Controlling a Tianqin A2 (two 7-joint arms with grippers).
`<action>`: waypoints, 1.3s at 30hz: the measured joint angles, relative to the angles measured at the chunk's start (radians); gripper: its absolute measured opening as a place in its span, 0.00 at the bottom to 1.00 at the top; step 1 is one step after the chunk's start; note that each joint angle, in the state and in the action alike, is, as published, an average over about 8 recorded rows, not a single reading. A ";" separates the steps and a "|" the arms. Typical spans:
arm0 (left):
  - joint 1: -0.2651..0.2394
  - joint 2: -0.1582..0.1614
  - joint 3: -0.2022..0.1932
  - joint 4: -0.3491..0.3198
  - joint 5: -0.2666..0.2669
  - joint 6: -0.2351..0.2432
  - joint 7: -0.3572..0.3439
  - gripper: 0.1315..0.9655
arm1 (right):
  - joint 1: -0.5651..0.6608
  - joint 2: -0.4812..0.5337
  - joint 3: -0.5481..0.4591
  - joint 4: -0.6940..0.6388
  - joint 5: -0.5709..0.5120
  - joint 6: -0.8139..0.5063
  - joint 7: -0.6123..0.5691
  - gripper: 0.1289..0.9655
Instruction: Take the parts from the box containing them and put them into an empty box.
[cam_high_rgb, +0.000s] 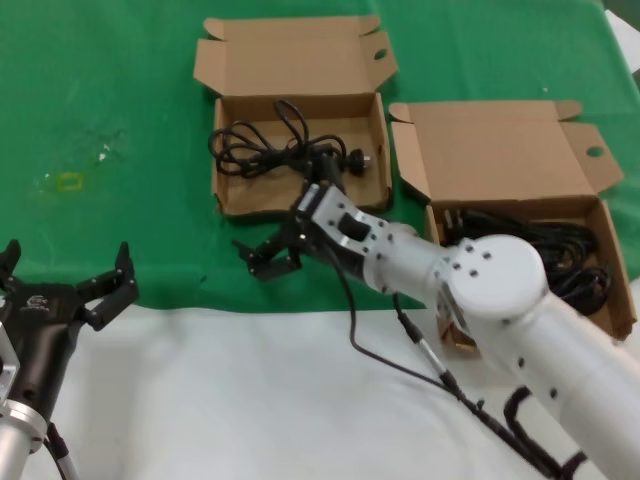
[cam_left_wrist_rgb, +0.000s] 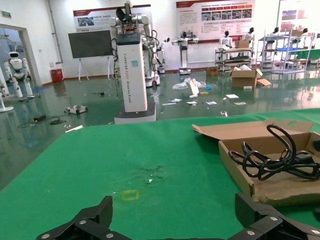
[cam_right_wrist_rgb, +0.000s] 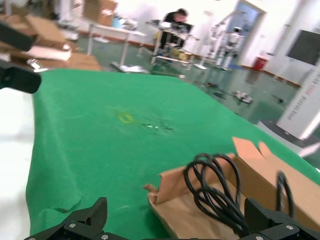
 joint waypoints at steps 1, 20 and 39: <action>0.000 0.000 0.000 0.000 0.000 0.000 0.000 0.76 | -0.019 0.004 0.015 0.017 0.002 0.008 0.005 1.00; 0.000 0.000 0.000 0.000 0.000 0.000 0.000 0.99 | -0.376 0.080 0.307 0.340 0.038 0.151 0.098 1.00; 0.000 0.000 0.000 0.000 0.000 0.000 0.000 1.00 | -0.720 0.153 0.588 0.651 0.072 0.289 0.187 1.00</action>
